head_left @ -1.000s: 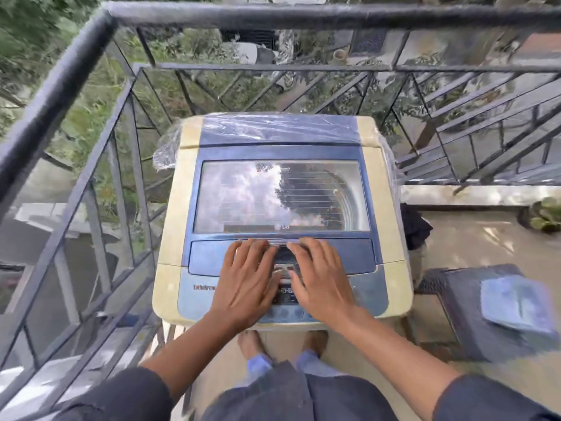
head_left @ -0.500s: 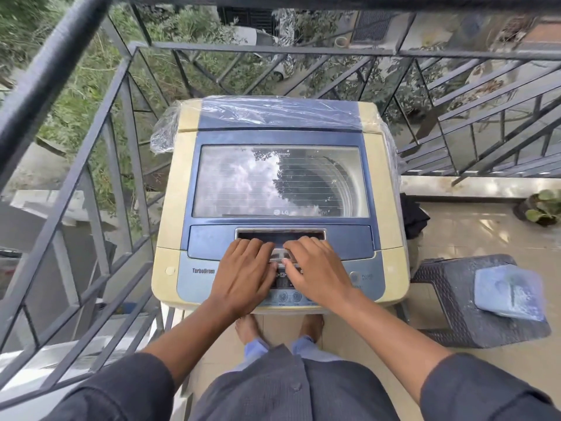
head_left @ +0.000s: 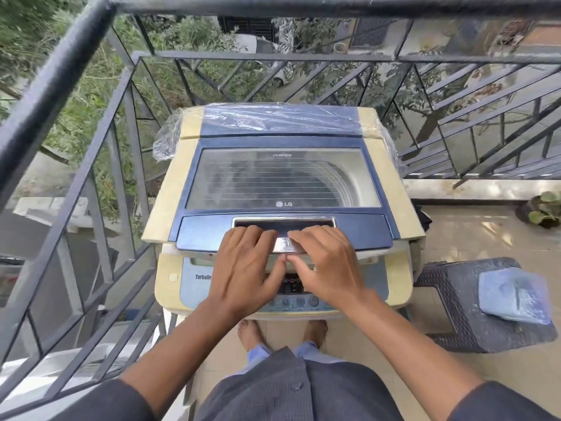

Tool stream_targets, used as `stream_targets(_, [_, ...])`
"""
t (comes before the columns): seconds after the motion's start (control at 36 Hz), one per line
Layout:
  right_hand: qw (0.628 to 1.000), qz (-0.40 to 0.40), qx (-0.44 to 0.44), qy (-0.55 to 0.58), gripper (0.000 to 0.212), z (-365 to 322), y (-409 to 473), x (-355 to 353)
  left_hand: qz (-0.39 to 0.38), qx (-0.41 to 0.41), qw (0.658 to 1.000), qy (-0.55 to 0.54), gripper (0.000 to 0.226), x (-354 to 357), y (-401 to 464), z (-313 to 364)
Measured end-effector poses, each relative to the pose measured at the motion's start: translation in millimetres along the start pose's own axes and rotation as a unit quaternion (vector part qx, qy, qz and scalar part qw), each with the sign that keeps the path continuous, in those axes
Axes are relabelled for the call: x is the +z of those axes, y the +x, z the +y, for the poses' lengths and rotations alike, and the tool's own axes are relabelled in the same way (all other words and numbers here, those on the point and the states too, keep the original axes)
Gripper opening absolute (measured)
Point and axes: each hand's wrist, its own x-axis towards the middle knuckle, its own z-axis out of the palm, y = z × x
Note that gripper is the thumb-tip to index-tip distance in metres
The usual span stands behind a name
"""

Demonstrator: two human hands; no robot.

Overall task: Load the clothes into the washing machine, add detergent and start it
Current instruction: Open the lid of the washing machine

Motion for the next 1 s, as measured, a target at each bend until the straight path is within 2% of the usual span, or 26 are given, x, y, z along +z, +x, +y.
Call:
stream_targets(0.19, [0.994, 0.099, -0.046, -0.017, 0.018, -15, 38, -38, 0.083, 0.01, 0.996, -0.005, 0.034, -34, 29, 11])
stream_targets(0.39, [0.984, 0.153, -0.073, -0.044, 0.016, -20, 75, -63, 0.177, 0.034, 0.984, 0.01, 0.03, -55, 59, 14])
stream_targets(0.5, [0.978, 0.186, -0.079, -0.059, 0.017, -25, 101, -74, 0.216, 0.051, 0.975, 0.009, 0.047, -64, 73, 14])
stream_targets(0.61, [0.966, 0.236, -0.067, -0.08, 0.016, -29, 135, -86, 0.224, 0.058, 0.972, 0.037, 0.071, -63, 84, 9])
stream_targets(0.75, [0.952, 0.284, -0.04, -0.107, 0.022, -29, 177, -97, 0.197, 0.048, 0.975, 0.092, 0.094, -63, 108, 4])
stream_targets(0.86, [0.942, 0.313, -0.011, -0.124, 0.027, -24, 201, -103, 0.201, 0.054, 0.971, 0.121, 0.099, -68, 136, -3])
stream_targets(0.94, [0.931, 0.337, -0.04, -0.135, 0.016, -22, 205, -100, 0.204, 0.054, 0.969, 0.127, 0.104, -71, 154, -7])
stream_targets(1.0, [0.933, 0.326, -0.064, -0.135, 0.021, -21, 202, -92, 0.208, 0.051, 0.969, 0.126, 0.105, -72, 165, -9])
